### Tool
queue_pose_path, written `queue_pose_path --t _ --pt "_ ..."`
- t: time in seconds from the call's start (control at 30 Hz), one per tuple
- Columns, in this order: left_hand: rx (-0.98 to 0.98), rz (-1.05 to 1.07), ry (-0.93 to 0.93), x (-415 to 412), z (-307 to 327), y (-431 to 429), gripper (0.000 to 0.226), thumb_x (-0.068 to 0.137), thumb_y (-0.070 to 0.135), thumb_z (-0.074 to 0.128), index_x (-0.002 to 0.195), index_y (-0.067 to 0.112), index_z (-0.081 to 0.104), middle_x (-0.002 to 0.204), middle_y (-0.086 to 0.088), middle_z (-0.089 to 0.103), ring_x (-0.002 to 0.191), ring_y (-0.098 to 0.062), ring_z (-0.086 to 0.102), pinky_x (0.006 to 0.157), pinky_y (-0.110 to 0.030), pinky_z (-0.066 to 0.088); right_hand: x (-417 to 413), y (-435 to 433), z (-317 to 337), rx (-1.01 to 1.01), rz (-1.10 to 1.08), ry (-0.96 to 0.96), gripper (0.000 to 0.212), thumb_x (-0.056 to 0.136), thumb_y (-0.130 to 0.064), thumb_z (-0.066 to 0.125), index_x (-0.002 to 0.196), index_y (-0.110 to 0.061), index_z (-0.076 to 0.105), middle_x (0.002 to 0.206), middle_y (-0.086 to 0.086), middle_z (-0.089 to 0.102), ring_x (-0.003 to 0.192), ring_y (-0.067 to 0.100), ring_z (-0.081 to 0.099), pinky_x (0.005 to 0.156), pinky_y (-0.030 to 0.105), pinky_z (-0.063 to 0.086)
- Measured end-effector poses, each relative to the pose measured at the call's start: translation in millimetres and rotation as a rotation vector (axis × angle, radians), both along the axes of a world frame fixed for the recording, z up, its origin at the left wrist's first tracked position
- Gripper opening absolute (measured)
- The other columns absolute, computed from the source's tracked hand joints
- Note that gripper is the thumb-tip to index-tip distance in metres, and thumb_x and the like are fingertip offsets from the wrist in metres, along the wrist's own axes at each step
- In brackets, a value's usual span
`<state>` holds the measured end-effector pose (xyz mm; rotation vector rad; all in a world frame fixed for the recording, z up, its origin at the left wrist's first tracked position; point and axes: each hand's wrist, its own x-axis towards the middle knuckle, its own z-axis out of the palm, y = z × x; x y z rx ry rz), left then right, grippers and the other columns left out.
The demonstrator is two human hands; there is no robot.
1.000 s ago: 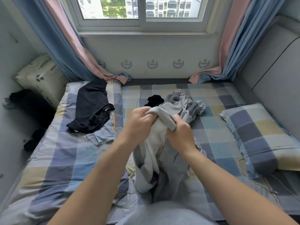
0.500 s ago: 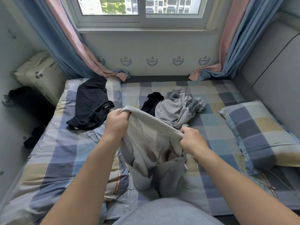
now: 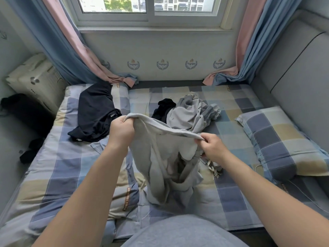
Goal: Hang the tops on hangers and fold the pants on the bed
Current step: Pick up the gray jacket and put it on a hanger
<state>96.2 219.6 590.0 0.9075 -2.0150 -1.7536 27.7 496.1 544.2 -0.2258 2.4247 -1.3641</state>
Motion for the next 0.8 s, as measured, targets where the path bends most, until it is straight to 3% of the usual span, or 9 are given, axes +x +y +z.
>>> queue_pose_path --t 0.07,0.13,0.23,0.37,0.5,0.57,0.63,0.7,0.8 --pt "-0.017 -0.065 -0.031 1 -2 4 0.025 0.101 0.021 0.053 0.112 0.003 0.066 0.090 -0.001 0.058 0.082 -0.014 0.051 0.064 -0.023 0.039 5 -6 15 -0.140 -0.001 -0.041 0.040 0.102 -0.012 0.053 0.067 -0.025 0.067 0.048 -0.020 0.048 0.048 -0.002 0.051 0.045 0.018 0.048" --pt "-0.097 -0.140 -0.092 6 -6 16 0.039 0.097 0.029 0.062 0.132 0.014 0.055 0.114 0.006 0.058 0.101 -0.012 0.055 0.081 -0.026 0.046 8 -10 27 -0.268 -0.001 -0.083 0.030 0.104 -0.014 0.051 0.081 -0.017 0.070 0.053 -0.017 0.055 0.050 -0.002 0.056 0.047 0.017 0.049" --pt "-0.429 -0.217 -0.054 22 -10 44 0.048 0.087 0.042 0.072 0.128 0.026 0.053 0.122 0.010 0.052 0.112 -0.010 0.049 0.097 -0.031 0.041 10 -17 41 -0.399 0.006 -0.157 0.026 0.104 -0.015 0.051 0.089 -0.006 0.070 0.069 0.003 0.068 0.060 0.011 0.065 0.050 0.022 0.053" --pt "-0.307 -0.572 0.001 40 -13 72 0.039 0.077 0.064 0.069 0.090 0.027 0.067 0.084 0.014 0.068 0.079 -0.002 0.064 0.070 -0.024 0.051 11 -35 58 -0.466 -0.009 -0.162 0.029 0.104 -0.014 0.050 0.085 -0.011 0.072 0.070 0.006 0.071 0.061 0.015 0.068 0.050 0.024 0.055" --pt "-0.288 -0.782 -0.154 49 -27 84 0.025 0.072 0.062 0.070 0.085 0.043 0.060 0.077 0.031 0.064 0.070 0.010 0.058 0.058 -0.012 0.042 8 -49 76 -0.559 -0.053 -0.170 0.037 0.103 -0.012 0.048 0.076 -0.012 0.073 0.067 0.009 0.068 0.057 0.016 0.066 0.048 0.026 0.053" --pt "-0.330 -0.739 -0.133 49 -35 84 0.014 0.086 0.050 0.064 0.077 0.046 0.054 0.069 0.030 0.060 0.063 0.006 0.054 0.055 -0.014 0.039 4 -53 85 -0.610 -0.099 -0.189 0.038 0.103 -0.011 0.045 0.076 -0.010 0.071 0.063 0.009 0.067 0.053 0.016 0.066 0.047 0.027 0.054" --pt "-0.299 -0.677 -0.054 45 -37 80 0.025 0.097 0.039 0.054 0.073 0.030 0.049 0.059 0.019 0.051 0.055 -0.001 0.043 0.053 -0.021 0.033 -1 -54 90 -0.643 -0.127 -0.213 0.035 0.103 -0.010 0.042 0.082 -0.004 0.069 0.066 0.012 0.070 0.057 0.020 0.069 0.051 0.030 0.058" --pt "-0.179 -0.641 0.041 42 -33 76 0.030 0.101 0.030 0.050 0.075 0.015 0.044 0.059 0.016 0.040 0.056 -0.006 0.035 0.053 -0.025 0.028 -6 -54 89 -0.647 -0.127 -0.238 0.031 0.103 -0.008 0.040 0.089 -0.002 0.067 0.076 0.015 0.075 0.067 0.024 0.073 0.057 0.031 0.059" --pt "-0.051 -0.546 0.124 39 -24 69 0.032 0.104 0.019 0.049 0.072 0.016 0.043 0.059 0.017 0.036 0.055 -0.006 0.031 0.051 -0.022 0.027 -6 -49 81 -0.610 -0.056 -0.275 0.022 0.101 -0.002 0.044 0.096 -0.007 0.065 0.094 0.012 0.077 0.085 0.025 0.075 0.065 0.032 0.061"
